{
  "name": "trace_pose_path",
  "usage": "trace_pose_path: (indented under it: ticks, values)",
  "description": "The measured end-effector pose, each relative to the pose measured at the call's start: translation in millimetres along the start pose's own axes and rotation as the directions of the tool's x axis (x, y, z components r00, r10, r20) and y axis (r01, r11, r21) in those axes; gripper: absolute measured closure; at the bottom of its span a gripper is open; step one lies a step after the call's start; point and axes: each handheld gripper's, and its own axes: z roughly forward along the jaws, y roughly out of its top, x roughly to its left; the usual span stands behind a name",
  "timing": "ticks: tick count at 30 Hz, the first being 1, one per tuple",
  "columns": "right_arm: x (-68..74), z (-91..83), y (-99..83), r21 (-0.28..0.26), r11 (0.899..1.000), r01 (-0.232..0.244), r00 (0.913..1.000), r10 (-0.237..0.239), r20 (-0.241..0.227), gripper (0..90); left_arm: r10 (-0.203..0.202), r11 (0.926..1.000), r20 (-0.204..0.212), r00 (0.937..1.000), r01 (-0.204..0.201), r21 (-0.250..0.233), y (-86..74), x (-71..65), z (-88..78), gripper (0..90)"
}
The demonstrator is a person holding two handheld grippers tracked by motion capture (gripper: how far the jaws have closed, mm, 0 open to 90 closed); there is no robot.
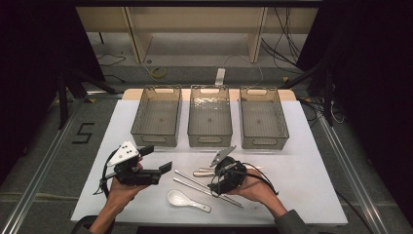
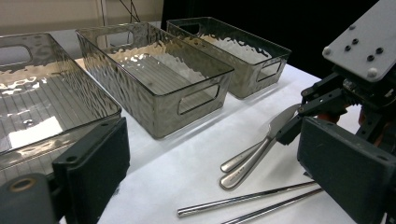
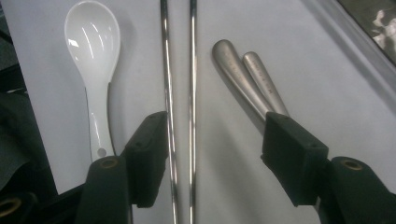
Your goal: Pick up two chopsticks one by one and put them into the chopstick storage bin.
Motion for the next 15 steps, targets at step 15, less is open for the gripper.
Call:
trace_pose_path:
  ticks: [15]
  values:
    - [2.2, 17.8, 5.1, 0.132, 0.991, 0.033, 0.9995, -0.033, -0.005, 54.7, 0.003, 1.0000, 0.000, 1.0000, -0.003, 0.000, 0.2, 0.2, -0.4, 8.8]
